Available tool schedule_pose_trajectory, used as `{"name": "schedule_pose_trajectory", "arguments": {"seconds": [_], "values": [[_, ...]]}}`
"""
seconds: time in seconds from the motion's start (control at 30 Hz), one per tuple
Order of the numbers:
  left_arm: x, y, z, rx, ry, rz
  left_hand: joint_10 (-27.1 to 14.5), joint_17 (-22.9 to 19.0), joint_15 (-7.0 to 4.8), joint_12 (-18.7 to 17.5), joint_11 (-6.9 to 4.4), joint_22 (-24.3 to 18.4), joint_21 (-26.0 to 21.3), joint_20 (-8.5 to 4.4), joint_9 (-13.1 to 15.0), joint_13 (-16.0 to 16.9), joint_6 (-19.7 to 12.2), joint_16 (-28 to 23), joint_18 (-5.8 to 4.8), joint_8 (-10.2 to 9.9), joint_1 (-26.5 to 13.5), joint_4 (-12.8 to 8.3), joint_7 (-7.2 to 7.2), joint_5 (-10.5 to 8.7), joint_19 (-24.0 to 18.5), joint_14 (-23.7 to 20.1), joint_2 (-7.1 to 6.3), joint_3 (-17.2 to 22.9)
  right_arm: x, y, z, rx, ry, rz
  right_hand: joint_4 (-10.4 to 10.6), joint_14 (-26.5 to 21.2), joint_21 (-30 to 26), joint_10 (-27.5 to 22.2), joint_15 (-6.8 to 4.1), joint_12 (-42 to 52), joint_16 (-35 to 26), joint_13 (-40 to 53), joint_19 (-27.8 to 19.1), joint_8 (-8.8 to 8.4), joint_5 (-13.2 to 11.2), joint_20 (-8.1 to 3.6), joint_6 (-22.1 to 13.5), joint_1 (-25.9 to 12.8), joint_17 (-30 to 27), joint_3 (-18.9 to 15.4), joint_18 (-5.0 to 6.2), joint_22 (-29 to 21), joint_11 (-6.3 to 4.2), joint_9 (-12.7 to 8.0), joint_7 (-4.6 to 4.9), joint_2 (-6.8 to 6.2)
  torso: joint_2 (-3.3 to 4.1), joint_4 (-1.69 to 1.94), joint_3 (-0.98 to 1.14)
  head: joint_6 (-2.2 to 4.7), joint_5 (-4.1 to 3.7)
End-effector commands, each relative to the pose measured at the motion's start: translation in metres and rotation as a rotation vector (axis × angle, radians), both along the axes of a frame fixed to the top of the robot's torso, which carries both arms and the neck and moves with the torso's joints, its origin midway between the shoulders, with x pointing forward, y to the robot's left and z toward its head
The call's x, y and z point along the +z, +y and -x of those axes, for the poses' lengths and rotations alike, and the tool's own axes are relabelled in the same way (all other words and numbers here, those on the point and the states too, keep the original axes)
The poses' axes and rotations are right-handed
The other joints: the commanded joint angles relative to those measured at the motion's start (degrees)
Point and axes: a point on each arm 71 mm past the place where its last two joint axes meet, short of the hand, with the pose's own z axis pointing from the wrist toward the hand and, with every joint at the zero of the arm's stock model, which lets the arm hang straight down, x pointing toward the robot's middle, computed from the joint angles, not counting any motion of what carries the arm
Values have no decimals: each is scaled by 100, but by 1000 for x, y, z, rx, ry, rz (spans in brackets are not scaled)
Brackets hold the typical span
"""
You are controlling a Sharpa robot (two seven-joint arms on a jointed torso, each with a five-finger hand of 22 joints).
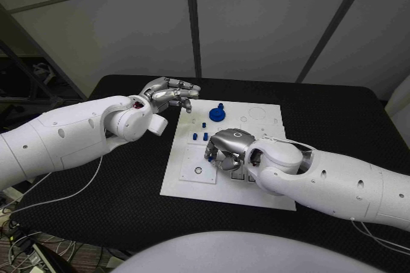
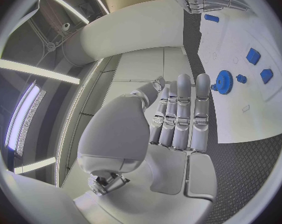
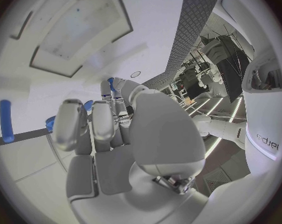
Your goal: Assemble the parts on the task board
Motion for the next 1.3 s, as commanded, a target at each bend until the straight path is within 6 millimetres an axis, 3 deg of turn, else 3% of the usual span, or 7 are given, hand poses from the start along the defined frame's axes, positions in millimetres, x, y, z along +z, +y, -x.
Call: {"name": "schedule_pose_trajectory", "arguments": {"seconds": [0.03, 0.23, 0.73, 0.93, 1.1, 1.3], "values": [[2, -2, 0, -11, -13, 14, -34, -10, 16, 21, -12, -5, -17, 19, -6, 6, -25, -29, 283, 21, -40, -11, -1, 5, 6, -19, 0, -26, -6, -2, 1, 0, 8, 29, 65, 229, -128, -276, 76, -128, -71, -90, -121, -81, 65, 35, -214, -145, -92, -54, -23, -157, 72, -41, 21, -110, -4, 1, 0, -4, 0], [2, -2, -1, -12, -10, 14, -46, -15, 18, 30, -9, -11, -24, 20, -7, 8, -33, -30, 284, 25, -35, -13, 4, 5, 9, -22, 6, -23, -6, -2, 1, -3, 0, 15, 86, 175, -252, -540, 116, -119, -142, -165, -222, -70, 113, 95, -352, -204, -194, -136, 18, -319, 126, -36, 40, -174, -3, -2, 0, -1, -4], [1, -1, -1, -16, -4, 12, -50, -16, 19, 32, -7, -12, -26, 21, -8, 8, -36, -30, 284, 25, -35, -13, 6, 5, 9, -23, 7, -23, 4, -17, 4, -39, -49, -89, 93, 173, -276, -673, 124, -15, -61, -211, -244, -45, 200, 122, -451, -192, -165, -205, 31, -346, 130, -21, 29, -141, -3, -4, 8, 35, -9], [1, 0, -1, -17, -2, 12, -61, -20, 22, 36, -3, -15, -31, 22, -10, 8, -45, -31, 283, 25, -35, -14, 9, 5, 10, -26, 8, -23, 21, -37, 1, -87, -75, -150, 106, 188, -256, -637, 118, 36, -31, -210, -226, -36, 209, 117, -433, -206, -153, -227, 27, -324, 122, -15, 27, -144, -23, -22, 2, 100, -64], [0, -1, -1, -21, 0, 12, -61, -20, 22, 36, -3, -15, -31, 22, -10, 8, -45, -31, 283, 25, -35, -14, 9, 5, 10, -26, 8, -23, 43, -62, -15, -164, -93, -177, 119, 191, -290, -775, 120, 19, -11, -255, -243, -45, 192, 116, -449, -220, -156, -284, 37, -372, 128, -16, 13, -176, -27, -31, 3, 153, -151], [0, 0, -1, -22, 2, 11, -61, -20, 22, 36, -3, -15, -31, 22, -10, 8, -45, -31, 283, 25, -35, -14, 9, 5, 10, -26, 8, -23, 53, -96, -30, -244, -87, -115, 116, 196, -294, -837, 118, 28, 2, -281, -241, -55, 165, 115, -478, -217, -160, -337, 38, -376, 123, -20, -12, -210, -20, -33, 4, 207, -213]]}}
